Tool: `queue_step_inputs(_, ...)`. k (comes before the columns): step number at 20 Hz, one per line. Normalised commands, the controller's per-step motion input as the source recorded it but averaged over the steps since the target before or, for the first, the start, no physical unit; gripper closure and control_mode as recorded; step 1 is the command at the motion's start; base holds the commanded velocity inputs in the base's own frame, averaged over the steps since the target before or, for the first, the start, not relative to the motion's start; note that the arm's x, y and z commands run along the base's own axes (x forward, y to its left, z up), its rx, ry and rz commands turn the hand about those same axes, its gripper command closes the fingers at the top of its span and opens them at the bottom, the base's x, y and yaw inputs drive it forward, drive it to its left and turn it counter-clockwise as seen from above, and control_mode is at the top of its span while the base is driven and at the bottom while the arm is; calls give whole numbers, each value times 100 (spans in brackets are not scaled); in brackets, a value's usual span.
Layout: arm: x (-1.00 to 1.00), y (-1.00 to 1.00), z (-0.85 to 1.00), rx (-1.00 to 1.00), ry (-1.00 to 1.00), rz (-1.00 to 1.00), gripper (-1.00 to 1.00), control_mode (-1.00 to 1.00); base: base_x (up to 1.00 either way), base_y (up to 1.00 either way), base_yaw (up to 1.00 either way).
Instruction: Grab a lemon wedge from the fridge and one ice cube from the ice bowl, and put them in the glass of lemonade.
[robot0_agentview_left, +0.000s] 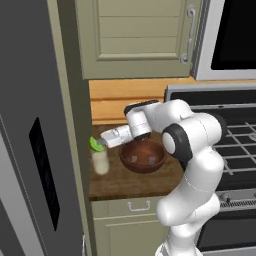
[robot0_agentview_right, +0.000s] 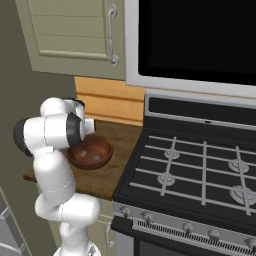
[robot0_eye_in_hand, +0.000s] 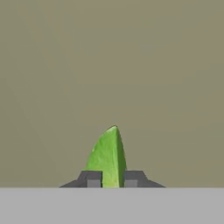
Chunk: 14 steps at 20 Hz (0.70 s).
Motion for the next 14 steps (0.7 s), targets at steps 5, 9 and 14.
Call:
queue_step_inputs(5,0,2,25,1,-4,0,-100,-100,0,0,0)
queue_step_inputs(9,6,-15,69,11,0,-10,-100,-100,0,0,0)
queue_step_inputs(14,-8,-76,68,13,16,-40,-100,-100,0,0,0)
